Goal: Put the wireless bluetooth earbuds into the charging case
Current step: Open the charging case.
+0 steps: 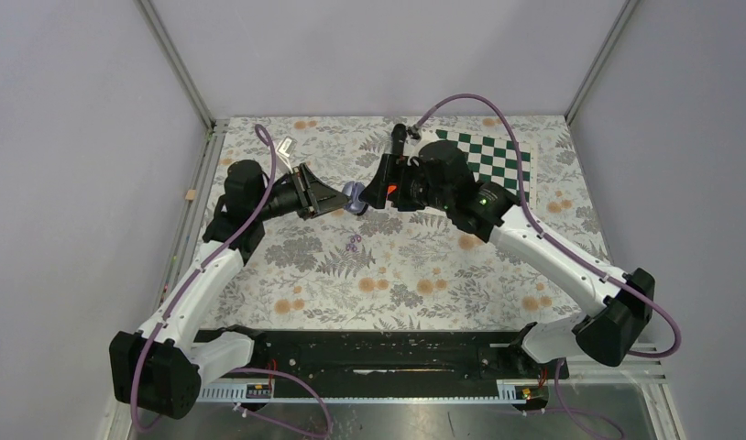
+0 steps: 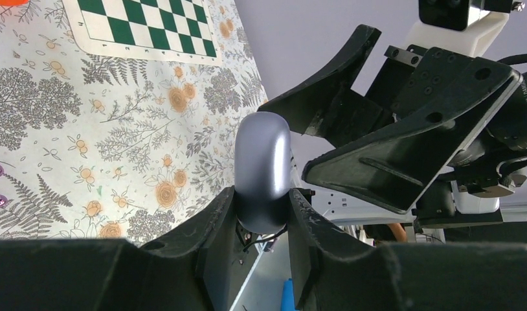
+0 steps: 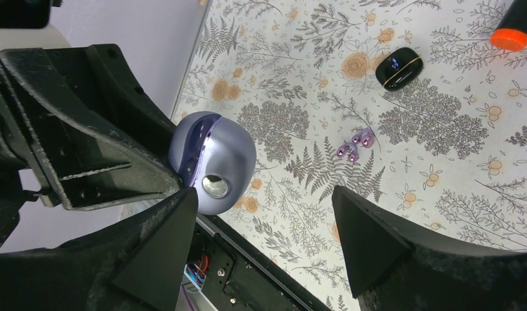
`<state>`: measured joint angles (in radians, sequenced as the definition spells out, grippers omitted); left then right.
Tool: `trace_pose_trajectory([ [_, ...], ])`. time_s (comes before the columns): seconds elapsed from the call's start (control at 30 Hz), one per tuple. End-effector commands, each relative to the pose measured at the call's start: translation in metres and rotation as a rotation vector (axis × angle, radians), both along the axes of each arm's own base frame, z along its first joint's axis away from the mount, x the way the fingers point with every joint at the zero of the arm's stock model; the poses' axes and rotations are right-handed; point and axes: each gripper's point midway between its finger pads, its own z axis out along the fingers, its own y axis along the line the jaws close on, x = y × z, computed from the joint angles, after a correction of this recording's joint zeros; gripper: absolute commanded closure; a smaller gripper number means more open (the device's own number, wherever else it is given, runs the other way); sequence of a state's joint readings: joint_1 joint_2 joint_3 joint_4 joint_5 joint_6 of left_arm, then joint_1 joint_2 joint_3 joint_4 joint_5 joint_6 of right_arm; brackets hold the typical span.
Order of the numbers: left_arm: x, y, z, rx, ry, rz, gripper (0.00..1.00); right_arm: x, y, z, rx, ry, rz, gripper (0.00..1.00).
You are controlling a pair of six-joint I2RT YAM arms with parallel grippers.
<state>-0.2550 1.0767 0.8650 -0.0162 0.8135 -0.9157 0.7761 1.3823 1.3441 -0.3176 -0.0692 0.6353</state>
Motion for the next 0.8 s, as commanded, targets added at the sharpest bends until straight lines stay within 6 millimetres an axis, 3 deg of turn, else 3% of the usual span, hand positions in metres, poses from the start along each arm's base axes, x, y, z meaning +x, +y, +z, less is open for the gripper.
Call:
trace_pose_trajectory([
  [0.0, -0.001, 0.002, 0.030, -0.007, -0.097, 0.009, 1.00, 0.006, 0.006, 0.024, 0.033, -0.045, -0.011, 0.17],
  [0.33, -0.004, 0.001, 0.030, -0.006, -0.100, 0.002, 1.00, 0.009, 0.017, 0.025, 0.056, -0.035, 0.008, 0.18],
  [0.6, -0.006, 0.001, 0.037, -0.013, -0.112, -0.003, 1.00, 0.012, 0.028, 0.003, 0.029, 0.013, 0.023, 0.19],
  [0.77, -0.007, 0.001, 0.041, -0.018, -0.120, -0.003, 1.00, 0.012, 0.019, -0.010, 0.001, 0.021, -0.008, 0.20],
])
